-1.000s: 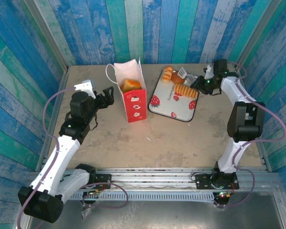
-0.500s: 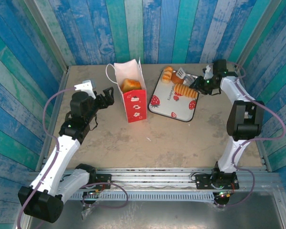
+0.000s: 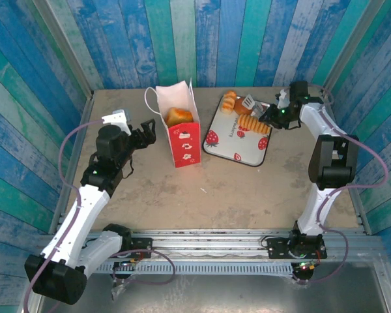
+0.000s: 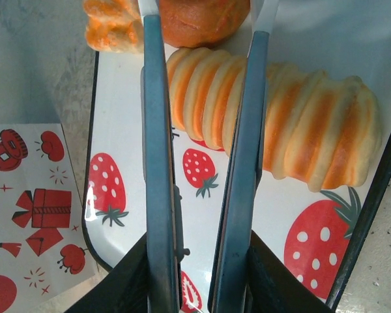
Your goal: Place the fake bread into the paper bag
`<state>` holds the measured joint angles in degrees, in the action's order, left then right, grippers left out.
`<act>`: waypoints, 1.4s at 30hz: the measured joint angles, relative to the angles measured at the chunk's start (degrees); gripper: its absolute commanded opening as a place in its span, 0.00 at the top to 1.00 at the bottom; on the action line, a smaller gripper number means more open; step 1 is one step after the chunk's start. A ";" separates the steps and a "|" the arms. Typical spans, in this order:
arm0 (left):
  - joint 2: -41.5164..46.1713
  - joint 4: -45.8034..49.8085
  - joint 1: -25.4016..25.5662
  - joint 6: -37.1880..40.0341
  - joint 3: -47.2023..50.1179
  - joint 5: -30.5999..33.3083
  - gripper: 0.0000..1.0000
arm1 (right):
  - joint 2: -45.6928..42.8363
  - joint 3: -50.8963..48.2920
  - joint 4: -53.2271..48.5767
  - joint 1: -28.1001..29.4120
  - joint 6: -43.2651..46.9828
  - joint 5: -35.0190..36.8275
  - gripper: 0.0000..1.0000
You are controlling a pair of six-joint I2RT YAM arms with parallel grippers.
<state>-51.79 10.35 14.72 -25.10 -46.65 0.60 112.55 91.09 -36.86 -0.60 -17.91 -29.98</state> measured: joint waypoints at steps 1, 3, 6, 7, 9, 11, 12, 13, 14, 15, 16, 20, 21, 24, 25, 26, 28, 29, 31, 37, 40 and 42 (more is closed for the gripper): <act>0.00 0.02 0.00 0.00 0.00 0.00 0.05 | 0.00 0.00 0.00 0.02 0.00 0.02 0.74; 0.00 0.02 0.00 0.00 0.00 0.00 0.05 | 0.00 0.00 0.00 0.04 -0.02 0.15 0.77; 0.00 0.02 0.00 0.00 0.00 0.00 0.05 | -0.04 -0.02 0.02 0.04 -0.04 0.28 0.82; 0.00 0.02 0.00 0.00 0.00 0.00 0.05 | -0.11 -0.02 0.04 0.04 -0.04 0.37 0.83; 0.00 0.02 0.00 0.00 0.00 0.00 0.05 | -0.33 -0.09 0.09 0.04 -0.11 0.48 0.88; 0.00 0.02 0.00 0.00 0.00 0.00 0.05 | -0.68 -0.35 0.35 0.04 -0.31 0.63 0.93; 0.00 0.02 0.00 0.00 0.00 0.00 0.05 | -0.92 -0.66 0.59 0.04 -0.50 0.66 0.95; 0.00 0.02 0.00 0.00 0.00 0.00 0.05 | -1.25 -1.05 0.85 0.04 -0.72 0.70 0.97; 0.00 0.02 0.00 0.00 0.00 0.00 0.05 | -1.60 -1.51 1.09 0.04 -0.94 0.74 0.99; 0.00 0.02 0.00 0.00 0.00 0.00 0.05 | -1.90 -1.90 1.33 0.04 -1.14 0.79 0.99; 0.00 0.04 0.00 0.00 0.00 0.00 0.05 | -2.29 -2.32 1.51 0.02 -1.44 0.79 1.00; 0.00 0.07 0.00 0.00 0.00 0.02 0.05 | -3.87 -3.91 2.45 -0.02 -2.27 0.81 1.00; 0.00 0.09 0.00 0.00 0.00 0.04 0.05 | -4.26 -4.24 2.64 -0.07 -2.47 0.83 0.99; 0.02 0.44 0.00 0.00 -0.11 0.22 0.05 | -6.10 -6.01 3.67 -0.24 -3.08 1.11 0.99; 0.04 0.48 0.00 0.00 -0.13 0.31 0.05 | -6.88 -6.71 4.15 -0.31 -3.34 1.27 0.99; 0.09 0.61 0.00 -0.02 -0.17 0.44 0.05 | -7.69 -7.34 4.55 -0.37 -3.69 1.46 1.00; 0.13 0.72 0.00 -0.04 -0.24 0.50 0.05 | -9.35 -8.50 5.22 -0.55 -4.15 1.77 0.99; 0.15 0.85 0.00 -0.09 -0.26 0.50 0.05 | -10.34 -9.11 5.60 -0.63 -4.44 1.92 1.00; 0.17 0.94 0.00 -0.24 -0.33 0.46 0.05 | -12.22 -9.97 6.25 -0.79 -4.90 2.38 0.99; 0.28 1.07 0.00 -1.42 -1.70 -0.52 0.04 | -18.01 -10.58 7.61 -0.94 -6.05 3.04 0.99; 0.28 1.01 0.00 -2.73 -2.69 -1.64 0.03 | -22.86 -11.58 7.69 -0.96 -6.91 3.02 1.00; 0.26 0.87 -0.04 -3.85 -3.17 -2.75 0.02 | -26.56 -12.26 7.74 -0.96 -7.41 2.93 0.99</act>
<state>-51.53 11.22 14.68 -28.95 -49.82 -2.15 86.00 78.83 -29.12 -1.56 -25.32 -27.05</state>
